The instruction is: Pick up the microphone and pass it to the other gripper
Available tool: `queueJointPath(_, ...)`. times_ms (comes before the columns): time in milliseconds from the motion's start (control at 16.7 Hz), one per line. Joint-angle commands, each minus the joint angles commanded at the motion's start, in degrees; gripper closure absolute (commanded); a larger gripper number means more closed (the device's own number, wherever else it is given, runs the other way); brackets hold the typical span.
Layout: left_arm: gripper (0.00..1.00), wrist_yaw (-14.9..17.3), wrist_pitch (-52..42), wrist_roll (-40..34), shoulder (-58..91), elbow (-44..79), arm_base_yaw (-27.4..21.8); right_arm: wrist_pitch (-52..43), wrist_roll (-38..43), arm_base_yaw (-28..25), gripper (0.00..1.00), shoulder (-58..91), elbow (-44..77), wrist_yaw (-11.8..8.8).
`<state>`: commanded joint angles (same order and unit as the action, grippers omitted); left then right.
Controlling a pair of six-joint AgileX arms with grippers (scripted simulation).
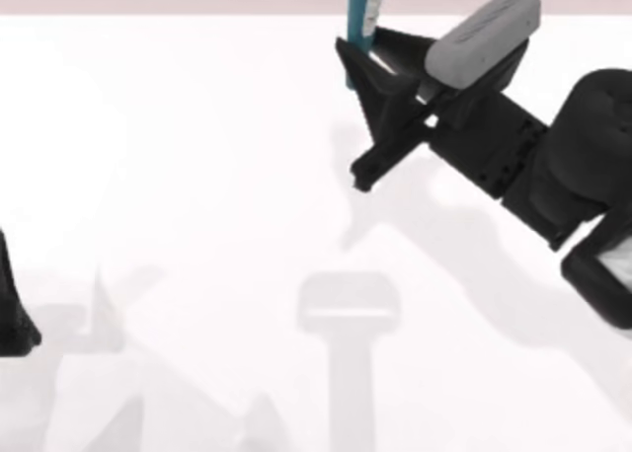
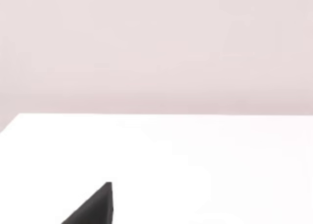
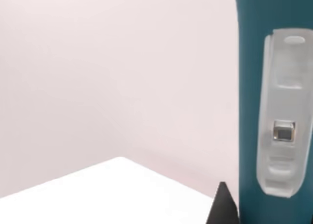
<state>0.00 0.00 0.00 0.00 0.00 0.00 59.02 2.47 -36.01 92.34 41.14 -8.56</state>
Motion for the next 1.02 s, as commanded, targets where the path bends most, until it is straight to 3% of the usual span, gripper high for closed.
queueJointPath(600,0.0,0.69,0.35,0.07,0.74,0.6,-0.33,0.0,0.0,0.0,1.0,0.0,0.0,0.0)
queueJointPath(780,0.0,5.16,2.66,0.59,6.3,4.67,-2.25,0.0,0.0,0.0,1.0,0.0,0.0,0.0)
queueJointPath(1020,0.0,14.79,7.9,1.98,21.12,14.0,-5.88,0.0,0.0,0.0,1.0,0.0,0.0,0.0)
